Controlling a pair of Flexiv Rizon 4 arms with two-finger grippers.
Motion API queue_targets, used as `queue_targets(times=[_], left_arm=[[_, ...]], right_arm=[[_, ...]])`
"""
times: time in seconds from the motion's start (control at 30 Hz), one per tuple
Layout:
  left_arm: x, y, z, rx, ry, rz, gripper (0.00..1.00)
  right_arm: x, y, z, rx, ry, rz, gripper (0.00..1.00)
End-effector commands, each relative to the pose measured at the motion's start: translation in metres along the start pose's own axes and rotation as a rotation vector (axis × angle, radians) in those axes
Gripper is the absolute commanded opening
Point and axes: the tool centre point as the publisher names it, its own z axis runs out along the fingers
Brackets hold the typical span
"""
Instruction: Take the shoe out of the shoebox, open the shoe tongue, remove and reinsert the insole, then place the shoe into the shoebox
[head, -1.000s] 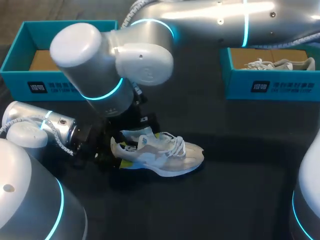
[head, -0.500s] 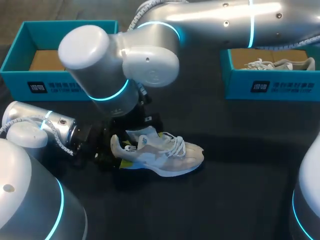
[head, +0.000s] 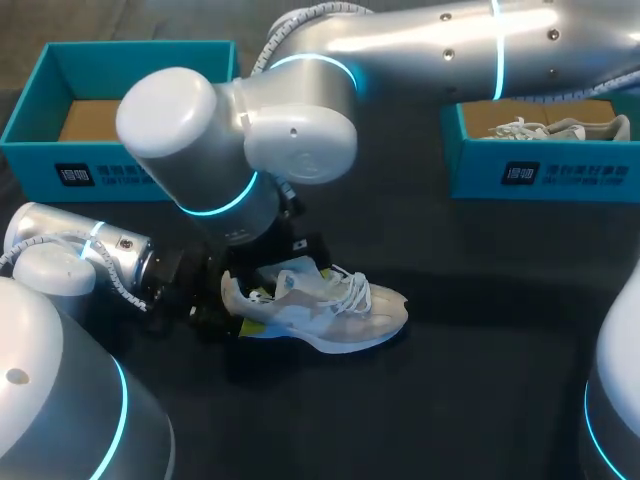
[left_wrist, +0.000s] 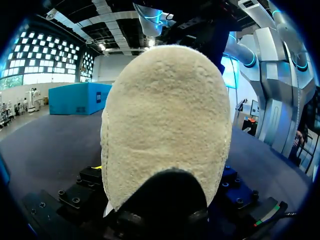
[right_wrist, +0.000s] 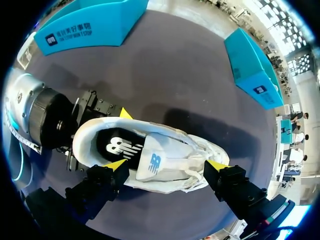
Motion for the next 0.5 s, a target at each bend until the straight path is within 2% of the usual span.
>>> queue_targets(times=[0.03,0.5], left_arm=[[0.0006,-0.0006,0.0004,-0.003,-0.002,0.000,0.00],[0.0006,-0.0006,0.0004,-0.003,-0.002,0.000,0.00]], right_arm=[[0.0066,-0.0038,0.0039,-0.007,-0.010,1.106,1.00],[0.0060,-0.0023,0.0100,0.011,0.008,1.135,1.00]])
